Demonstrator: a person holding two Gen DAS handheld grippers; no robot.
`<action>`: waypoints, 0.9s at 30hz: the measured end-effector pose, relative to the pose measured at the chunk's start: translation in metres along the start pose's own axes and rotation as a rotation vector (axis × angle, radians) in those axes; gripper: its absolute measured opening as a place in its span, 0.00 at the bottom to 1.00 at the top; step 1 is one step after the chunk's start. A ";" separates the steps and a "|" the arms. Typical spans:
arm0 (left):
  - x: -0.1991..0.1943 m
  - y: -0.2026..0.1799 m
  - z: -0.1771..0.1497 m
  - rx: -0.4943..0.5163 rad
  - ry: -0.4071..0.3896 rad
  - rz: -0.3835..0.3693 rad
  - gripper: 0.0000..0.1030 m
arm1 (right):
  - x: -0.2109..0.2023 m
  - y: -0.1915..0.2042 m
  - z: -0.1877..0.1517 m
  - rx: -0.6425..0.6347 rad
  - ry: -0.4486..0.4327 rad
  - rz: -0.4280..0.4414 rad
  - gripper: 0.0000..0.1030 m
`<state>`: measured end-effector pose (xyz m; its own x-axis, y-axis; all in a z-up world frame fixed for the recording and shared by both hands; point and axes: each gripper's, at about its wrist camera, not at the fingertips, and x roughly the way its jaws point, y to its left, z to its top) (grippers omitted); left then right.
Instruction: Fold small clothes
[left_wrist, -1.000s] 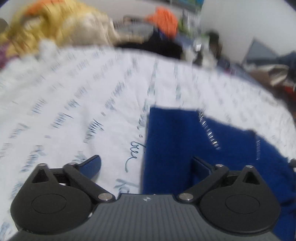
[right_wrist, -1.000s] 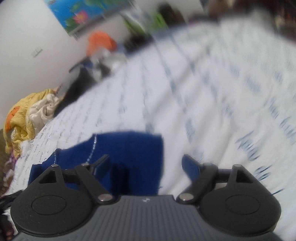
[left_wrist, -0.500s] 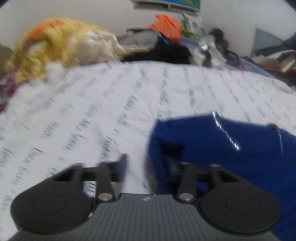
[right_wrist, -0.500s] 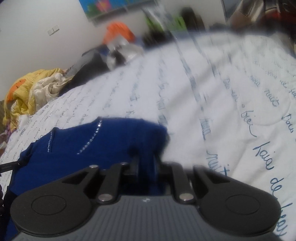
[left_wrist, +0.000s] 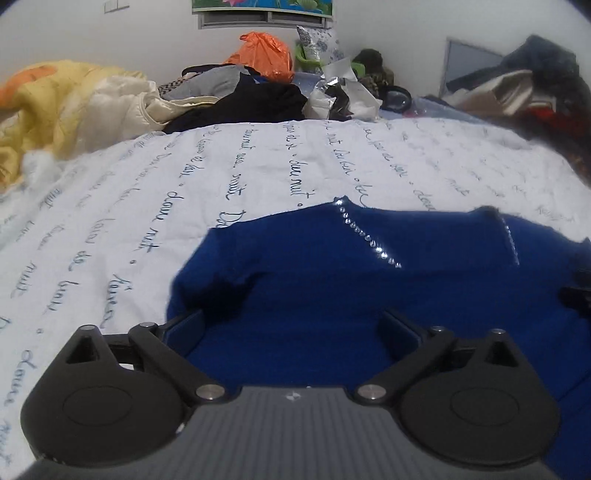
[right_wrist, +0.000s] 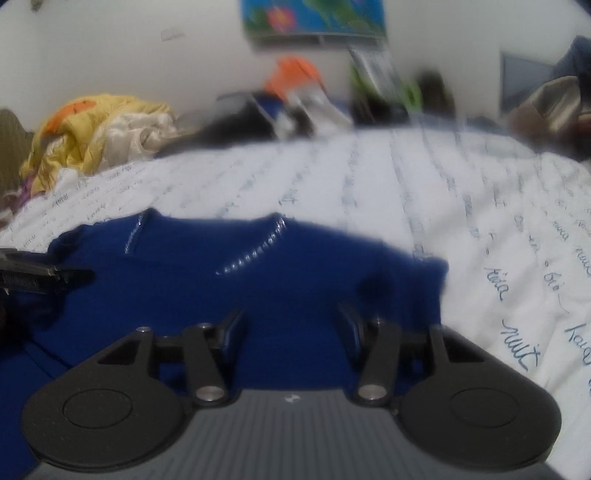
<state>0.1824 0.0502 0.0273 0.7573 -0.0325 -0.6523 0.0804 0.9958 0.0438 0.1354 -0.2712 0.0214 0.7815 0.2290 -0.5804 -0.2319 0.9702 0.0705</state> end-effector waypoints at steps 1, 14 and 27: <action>-0.010 -0.004 -0.003 0.007 -0.003 0.028 0.88 | -0.003 0.005 0.003 -0.011 0.018 -0.029 0.52; -0.113 -0.036 -0.097 0.006 0.050 -0.038 1.00 | -0.086 0.064 -0.050 0.081 0.107 -0.093 0.81; -0.132 -0.029 -0.137 -0.015 -0.027 -0.011 1.00 | -0.087 0.081 -0.079 0.031 0.053 -0.120 1.00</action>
<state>-0.0087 0.0370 0.0084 0.7736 -0.0458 -0.6320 0.0797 0.9965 0.0253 0.0030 -0.2190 0.0139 0.7707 0.1076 -0.6280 -0.1202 0.9925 0.0225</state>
